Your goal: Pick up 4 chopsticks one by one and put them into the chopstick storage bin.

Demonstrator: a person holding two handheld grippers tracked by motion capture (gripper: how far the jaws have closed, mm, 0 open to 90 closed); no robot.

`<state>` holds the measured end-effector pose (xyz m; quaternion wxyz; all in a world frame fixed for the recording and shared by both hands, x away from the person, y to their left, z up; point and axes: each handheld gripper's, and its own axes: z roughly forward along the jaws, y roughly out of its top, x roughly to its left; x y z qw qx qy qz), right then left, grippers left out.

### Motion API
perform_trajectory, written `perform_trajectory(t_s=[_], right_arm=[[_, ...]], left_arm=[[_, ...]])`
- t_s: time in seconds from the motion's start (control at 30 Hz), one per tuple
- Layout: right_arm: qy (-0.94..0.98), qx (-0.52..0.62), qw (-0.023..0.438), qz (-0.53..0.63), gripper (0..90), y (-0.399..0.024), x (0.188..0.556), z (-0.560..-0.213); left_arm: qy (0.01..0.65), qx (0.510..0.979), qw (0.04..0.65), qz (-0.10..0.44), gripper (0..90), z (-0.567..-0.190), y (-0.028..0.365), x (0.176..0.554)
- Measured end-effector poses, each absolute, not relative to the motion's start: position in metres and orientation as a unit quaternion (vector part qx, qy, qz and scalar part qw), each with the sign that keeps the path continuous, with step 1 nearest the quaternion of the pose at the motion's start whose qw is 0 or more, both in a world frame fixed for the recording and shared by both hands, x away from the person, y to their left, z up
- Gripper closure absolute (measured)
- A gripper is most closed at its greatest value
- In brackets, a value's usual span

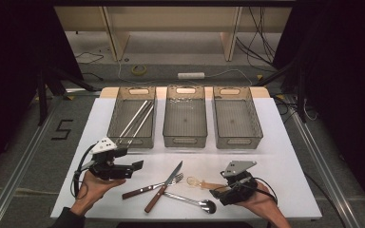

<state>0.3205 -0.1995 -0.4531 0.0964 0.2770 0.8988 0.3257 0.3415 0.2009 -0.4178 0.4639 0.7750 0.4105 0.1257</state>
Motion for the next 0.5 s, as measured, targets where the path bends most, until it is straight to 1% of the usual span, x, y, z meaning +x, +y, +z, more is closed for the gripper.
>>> perform_trajectory(t_s=[0.27, 0.5], right_arm=[[0.919, 0.258, 0.082, 0.286, 28.3, -0.186, 0.326, -0.459], [0.927, 0.258, 0.083, 0.261, 36.4, -0.180, 0.330, -0.463]], left_arm=[[0.404, 0.771, 0.471, 0.139, 16.6, -0.420, 0.204, 0.331], [0.402, 0.771, 0.473, 0.144, 16.6, -0.422, 0.203, 0.324]])
